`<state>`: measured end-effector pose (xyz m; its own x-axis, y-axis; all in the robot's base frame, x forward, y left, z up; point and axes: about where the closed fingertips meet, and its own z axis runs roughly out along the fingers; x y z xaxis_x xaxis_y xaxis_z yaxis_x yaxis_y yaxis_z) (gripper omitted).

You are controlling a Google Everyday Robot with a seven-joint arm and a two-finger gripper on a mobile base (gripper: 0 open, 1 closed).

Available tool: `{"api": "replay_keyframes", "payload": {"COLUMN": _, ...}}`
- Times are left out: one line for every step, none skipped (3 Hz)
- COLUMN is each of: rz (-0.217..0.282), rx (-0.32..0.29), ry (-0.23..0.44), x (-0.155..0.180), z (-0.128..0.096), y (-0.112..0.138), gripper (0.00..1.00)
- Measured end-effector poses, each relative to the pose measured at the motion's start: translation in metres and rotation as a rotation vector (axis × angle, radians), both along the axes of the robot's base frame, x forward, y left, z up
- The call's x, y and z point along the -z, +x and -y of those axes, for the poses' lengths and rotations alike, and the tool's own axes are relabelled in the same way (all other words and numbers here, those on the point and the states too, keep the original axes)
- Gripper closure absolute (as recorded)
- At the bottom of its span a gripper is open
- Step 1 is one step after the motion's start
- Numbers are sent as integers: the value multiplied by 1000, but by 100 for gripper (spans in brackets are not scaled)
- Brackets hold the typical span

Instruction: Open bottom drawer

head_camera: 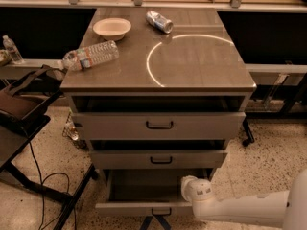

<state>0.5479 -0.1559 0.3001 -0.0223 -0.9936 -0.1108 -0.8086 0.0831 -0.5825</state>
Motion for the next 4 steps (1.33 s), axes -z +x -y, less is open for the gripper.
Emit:
{"api": "replay_keyframes", "payload": {"rz": -27, "rx": 23, "ry": -31, "x": 21, "z": 1, "y": 15, "gripper": 100}}
{"api": "replay_keyframes", "payload": {"rz": -78, "rx": 62, "ry": -69, "x": 68, "z": 12, "y": 49, "gripper": 100}}
{"api": "replay_keyframes", "payload": {"rz": -105, "rx": 84, "ry": -84, "x": 88, "z": 22, "y": 65, "gripper": 100}}
{"api": "replay_keyframes", "payload": {"rz": -194, "rx": 106, "ry": -78, "x": 125, "z": 41, "y": 56, "gripper": 100}}
